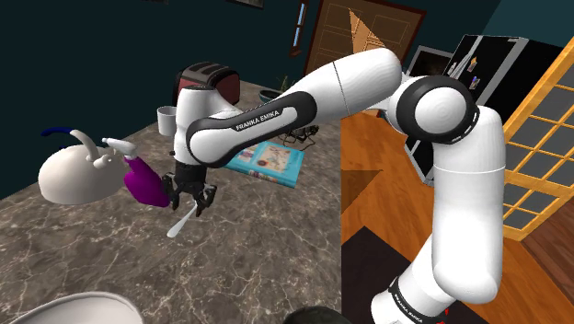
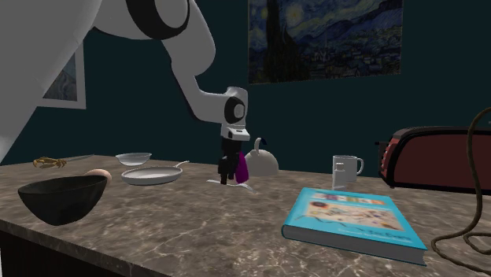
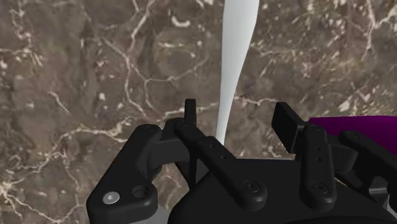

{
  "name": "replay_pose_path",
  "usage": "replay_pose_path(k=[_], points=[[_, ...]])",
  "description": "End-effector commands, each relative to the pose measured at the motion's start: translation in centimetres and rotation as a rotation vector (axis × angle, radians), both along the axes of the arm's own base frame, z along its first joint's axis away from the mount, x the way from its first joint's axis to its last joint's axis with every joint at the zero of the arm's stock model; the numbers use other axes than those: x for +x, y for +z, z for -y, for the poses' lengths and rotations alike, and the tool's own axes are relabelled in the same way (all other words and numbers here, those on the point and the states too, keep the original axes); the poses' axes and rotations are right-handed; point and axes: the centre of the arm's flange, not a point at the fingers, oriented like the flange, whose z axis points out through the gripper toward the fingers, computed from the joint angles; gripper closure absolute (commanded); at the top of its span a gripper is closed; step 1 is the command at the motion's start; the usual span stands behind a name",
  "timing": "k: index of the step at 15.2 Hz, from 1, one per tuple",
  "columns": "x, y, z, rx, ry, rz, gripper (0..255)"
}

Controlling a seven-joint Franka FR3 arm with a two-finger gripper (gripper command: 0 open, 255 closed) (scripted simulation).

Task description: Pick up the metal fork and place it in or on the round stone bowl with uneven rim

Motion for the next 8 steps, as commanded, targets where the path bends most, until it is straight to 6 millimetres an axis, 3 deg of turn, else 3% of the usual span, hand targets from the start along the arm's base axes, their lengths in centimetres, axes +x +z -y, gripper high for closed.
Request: replay_pose_path(k=[1, 8], points=[[-0.18, -1.41, 0.26, -0.009, -0.004, -0.021, 255], [-0.21, -1.57, 0.53, -0.009, -0.003, -0.021, 255]])
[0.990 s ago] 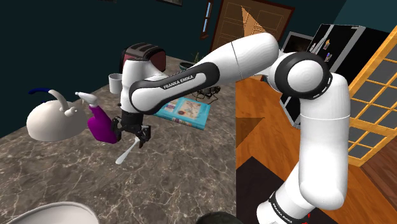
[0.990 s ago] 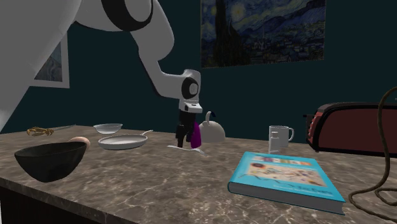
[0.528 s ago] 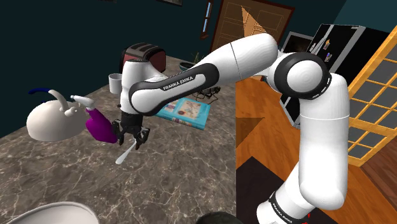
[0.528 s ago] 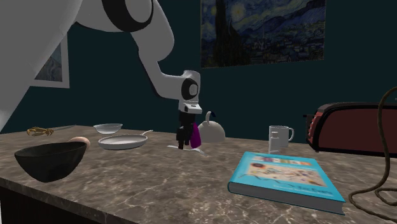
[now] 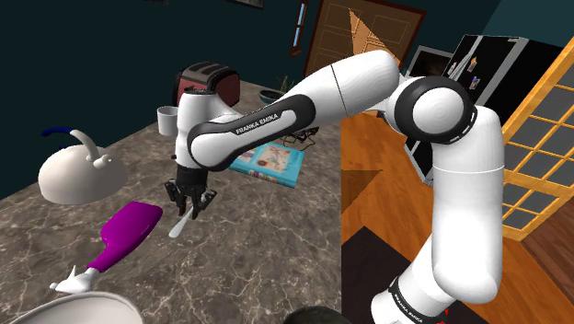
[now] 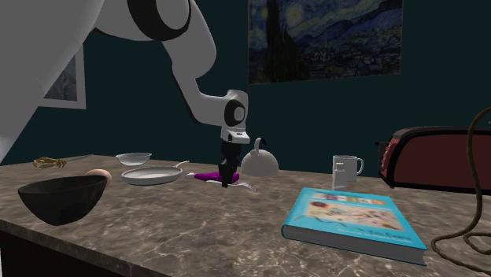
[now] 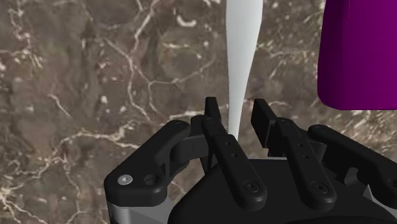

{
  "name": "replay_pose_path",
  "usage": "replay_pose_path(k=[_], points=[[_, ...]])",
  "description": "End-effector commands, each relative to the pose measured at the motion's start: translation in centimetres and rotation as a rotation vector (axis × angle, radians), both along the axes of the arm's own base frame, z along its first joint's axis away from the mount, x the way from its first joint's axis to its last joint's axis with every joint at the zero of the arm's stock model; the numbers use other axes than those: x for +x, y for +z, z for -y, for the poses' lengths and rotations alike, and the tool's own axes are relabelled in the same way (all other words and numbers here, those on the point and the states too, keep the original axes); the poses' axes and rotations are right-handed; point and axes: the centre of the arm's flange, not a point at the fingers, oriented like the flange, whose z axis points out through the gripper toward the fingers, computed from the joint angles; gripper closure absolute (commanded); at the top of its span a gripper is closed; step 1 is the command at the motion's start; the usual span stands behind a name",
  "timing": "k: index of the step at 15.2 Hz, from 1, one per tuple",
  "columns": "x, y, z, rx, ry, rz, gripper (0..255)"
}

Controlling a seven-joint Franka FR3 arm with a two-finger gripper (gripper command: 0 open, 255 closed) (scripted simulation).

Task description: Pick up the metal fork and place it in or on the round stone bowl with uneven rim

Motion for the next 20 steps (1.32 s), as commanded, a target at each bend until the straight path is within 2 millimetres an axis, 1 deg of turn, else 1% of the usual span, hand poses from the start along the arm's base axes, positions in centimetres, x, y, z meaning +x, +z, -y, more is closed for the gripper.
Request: replay_pose_path(k=[1, 20], points=[[0.1, -0.3, 0.0, -0.006, -0.002, -0.011, 255], [0.1, 9.8, 0.0, -0.006, -0.002, -0.012, 255]])
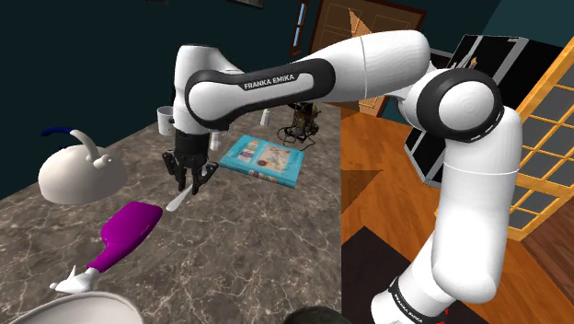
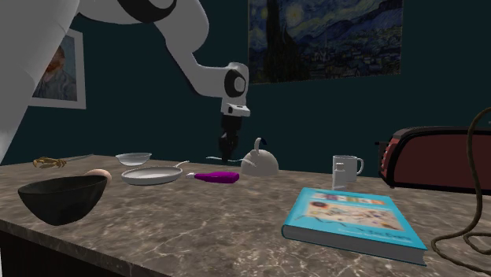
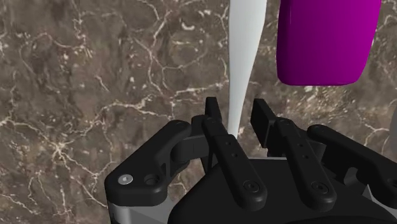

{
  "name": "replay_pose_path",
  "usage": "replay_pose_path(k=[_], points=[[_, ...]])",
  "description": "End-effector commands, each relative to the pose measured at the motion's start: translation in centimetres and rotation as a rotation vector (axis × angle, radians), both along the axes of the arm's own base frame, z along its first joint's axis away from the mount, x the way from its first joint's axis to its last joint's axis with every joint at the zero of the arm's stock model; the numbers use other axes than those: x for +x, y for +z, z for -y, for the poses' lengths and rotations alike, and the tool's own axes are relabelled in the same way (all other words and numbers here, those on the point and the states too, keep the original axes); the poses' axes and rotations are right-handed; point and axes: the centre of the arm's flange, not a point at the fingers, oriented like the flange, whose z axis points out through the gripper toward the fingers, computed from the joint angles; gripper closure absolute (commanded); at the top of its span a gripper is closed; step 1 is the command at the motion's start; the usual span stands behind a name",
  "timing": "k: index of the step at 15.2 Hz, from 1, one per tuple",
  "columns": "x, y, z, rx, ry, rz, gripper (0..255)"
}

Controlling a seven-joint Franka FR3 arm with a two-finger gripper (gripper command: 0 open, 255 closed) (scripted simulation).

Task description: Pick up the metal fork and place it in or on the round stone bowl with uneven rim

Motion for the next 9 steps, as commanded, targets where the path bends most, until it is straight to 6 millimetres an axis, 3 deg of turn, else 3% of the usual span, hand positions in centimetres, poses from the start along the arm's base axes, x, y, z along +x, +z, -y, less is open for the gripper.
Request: replay_pose_path(k=[1, 9], points=[[0.0, 1.0, 0.0, 0.0, 0.0, 0.0, 255], [0.0, 5.2, 0.0, 0.0, 0.0, 0.0, 255]])
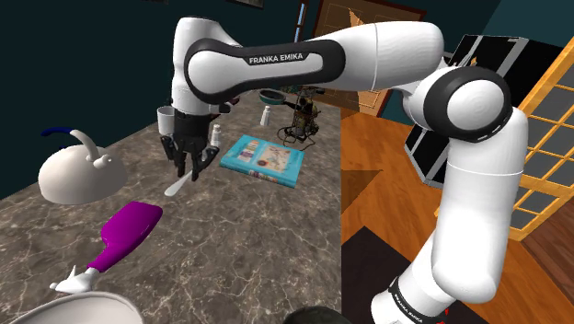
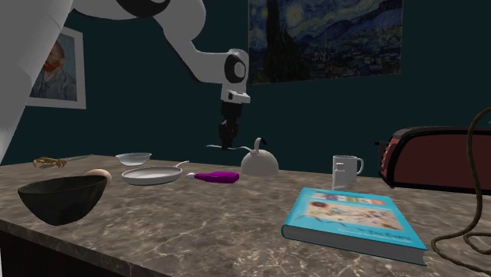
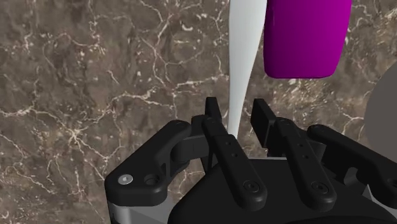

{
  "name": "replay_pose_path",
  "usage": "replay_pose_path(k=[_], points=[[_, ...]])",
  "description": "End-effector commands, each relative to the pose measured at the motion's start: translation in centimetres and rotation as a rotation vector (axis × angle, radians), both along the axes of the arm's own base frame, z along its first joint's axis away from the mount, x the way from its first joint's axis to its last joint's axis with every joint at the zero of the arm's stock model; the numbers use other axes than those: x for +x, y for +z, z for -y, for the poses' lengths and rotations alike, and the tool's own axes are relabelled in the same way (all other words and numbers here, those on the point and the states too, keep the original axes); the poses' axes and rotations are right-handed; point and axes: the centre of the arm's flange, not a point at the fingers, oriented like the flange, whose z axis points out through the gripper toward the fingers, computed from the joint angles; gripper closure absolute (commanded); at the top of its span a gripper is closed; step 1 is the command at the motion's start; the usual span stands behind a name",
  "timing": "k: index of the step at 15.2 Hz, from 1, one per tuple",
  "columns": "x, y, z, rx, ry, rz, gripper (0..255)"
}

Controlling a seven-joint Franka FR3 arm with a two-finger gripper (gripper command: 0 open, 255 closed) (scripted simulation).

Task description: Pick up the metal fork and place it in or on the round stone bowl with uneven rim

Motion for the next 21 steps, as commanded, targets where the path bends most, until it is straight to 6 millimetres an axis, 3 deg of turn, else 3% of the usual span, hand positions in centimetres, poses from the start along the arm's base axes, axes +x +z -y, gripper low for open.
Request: replay_pose_path(k=[1, 5, 21], points=[[-0.1, 1.1, 0.0, 0.0, 0.0, 0.0, 255], [-0.1, 2.9, 0.0, 0.0, 0.0, 0.0, 255], [-21.2, 2.3, 0.2, 0.0, 0.0, 0.0, 255]])
